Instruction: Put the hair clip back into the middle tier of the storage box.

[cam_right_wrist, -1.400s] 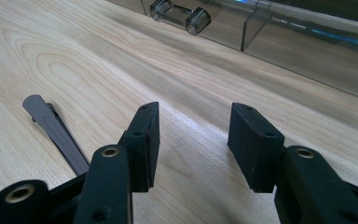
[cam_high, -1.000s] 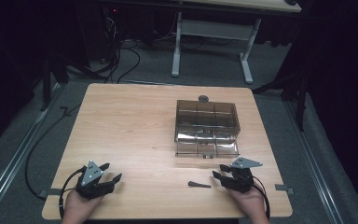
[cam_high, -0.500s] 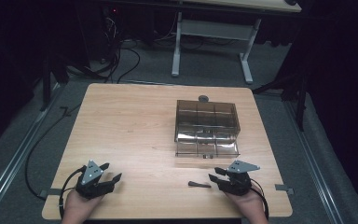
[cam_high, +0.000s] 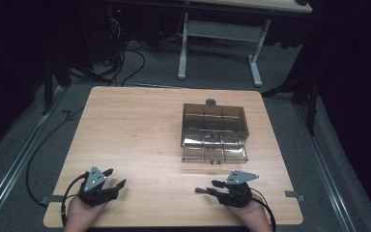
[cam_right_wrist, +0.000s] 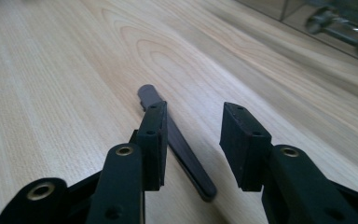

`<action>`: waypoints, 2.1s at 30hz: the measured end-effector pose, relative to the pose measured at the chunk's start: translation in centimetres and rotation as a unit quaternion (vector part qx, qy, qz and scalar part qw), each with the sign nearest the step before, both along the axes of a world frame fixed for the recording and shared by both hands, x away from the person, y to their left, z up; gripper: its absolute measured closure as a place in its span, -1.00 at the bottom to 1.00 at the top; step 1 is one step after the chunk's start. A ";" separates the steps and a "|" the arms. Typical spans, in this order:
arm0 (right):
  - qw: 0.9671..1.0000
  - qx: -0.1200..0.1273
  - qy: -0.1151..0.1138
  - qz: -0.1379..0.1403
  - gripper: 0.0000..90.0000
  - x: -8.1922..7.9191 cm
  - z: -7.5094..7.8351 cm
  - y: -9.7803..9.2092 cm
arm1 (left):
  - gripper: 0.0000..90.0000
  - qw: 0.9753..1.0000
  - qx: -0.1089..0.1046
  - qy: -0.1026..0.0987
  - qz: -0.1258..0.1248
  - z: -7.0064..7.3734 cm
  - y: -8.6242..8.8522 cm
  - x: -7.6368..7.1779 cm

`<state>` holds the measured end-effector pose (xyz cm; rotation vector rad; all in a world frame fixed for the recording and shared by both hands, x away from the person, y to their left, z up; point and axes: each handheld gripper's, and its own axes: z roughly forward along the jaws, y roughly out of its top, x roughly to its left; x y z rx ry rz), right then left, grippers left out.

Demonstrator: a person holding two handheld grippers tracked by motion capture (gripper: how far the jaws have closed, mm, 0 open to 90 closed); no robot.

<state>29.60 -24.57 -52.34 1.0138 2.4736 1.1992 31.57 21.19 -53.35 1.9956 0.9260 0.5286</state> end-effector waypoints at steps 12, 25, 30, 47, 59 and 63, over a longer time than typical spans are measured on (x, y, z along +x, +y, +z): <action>1.000 -0.006 0.014 0.027 0.57 0.3 -0.6 1.3 | -0.21 1.000 0.000 0.000 -0.001 0.0 0.0 0.0; 0.999 -0.018 0.007 0.031 0.78 0.2 -0.7 1.6 | -0.21 1.000 0.000 0.000 -0.001 0.0 0.0 0.0; 0.999 -0.019 0.008 0.034 0.79 0.1 -0.6 1.7 | -0.21 1.000 0.000 0.000 -0.001 0.0 0.0 0.0; 0.999 -0.027 -0.017 0.009 0.83 -0.1 0.2 1.3 | -0.21 1.000 0.000 -0.002 0.000 0.0 0.0 0.0; 0.998 -0.023 -0.020 -0.046 0.83 -0.3 0.4 -1.8 | -0.21 1.000 0.000 -0.003 0.000 0.0 0.0 -0.1; 0.997 -0.021 -0.020 -0.074 0.83 -0.5 0.4 -3.6 | -0.21 1.000 -0.001 -0.004 -0.001 0.0 0.0 -0.1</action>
